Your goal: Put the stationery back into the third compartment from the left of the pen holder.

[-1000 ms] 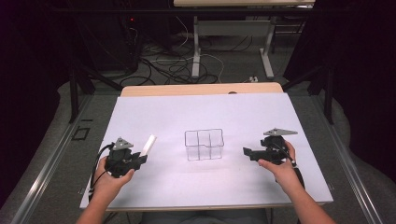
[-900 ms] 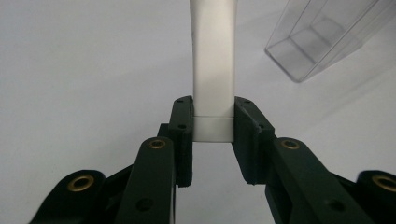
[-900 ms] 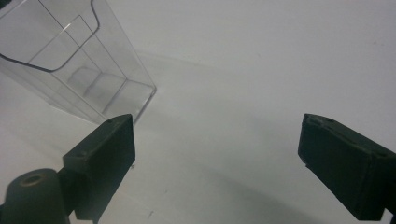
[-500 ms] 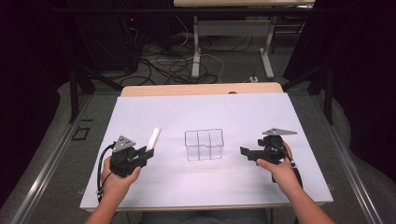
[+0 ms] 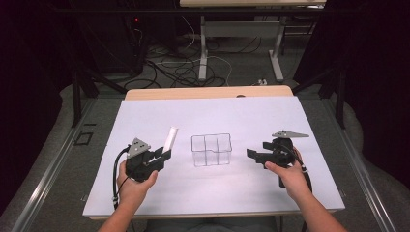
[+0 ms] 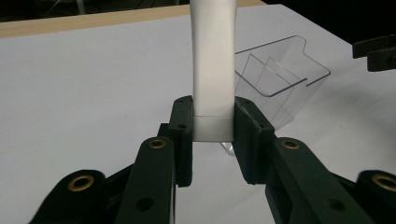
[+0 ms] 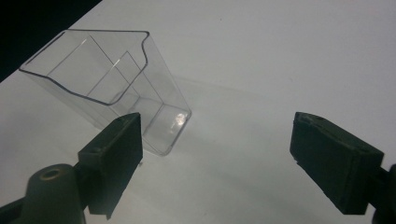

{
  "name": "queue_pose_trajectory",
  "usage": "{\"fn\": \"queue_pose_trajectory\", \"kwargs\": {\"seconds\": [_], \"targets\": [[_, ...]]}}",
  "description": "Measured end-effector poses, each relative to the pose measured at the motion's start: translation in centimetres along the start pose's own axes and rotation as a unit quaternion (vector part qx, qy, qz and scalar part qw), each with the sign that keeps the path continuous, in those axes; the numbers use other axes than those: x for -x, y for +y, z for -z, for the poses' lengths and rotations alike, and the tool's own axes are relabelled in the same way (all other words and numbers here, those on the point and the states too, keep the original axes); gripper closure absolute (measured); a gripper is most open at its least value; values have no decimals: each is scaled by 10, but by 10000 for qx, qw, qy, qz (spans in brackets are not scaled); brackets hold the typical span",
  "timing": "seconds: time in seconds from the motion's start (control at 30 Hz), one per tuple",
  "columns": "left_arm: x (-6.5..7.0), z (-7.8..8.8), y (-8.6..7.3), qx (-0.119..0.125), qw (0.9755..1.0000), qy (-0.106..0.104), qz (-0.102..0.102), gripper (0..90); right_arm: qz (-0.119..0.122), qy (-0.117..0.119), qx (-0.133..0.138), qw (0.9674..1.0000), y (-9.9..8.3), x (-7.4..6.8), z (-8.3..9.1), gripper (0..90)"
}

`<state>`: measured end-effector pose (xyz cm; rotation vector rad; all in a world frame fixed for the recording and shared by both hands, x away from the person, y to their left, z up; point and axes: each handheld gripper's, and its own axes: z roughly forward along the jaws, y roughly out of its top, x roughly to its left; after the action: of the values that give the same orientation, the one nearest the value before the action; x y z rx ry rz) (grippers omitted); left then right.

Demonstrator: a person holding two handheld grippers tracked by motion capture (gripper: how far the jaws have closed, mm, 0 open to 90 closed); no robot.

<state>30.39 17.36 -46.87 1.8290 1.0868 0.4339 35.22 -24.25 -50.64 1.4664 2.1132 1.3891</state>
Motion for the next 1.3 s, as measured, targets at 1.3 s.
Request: {"fn": "queue_pose_trajectory", "kwargs": {"seconds": [1.3], "targets": [[44,-42,26,365,9986,-366,-84,708,-699,1455,267,9865,46,-60,-20,412]]}}
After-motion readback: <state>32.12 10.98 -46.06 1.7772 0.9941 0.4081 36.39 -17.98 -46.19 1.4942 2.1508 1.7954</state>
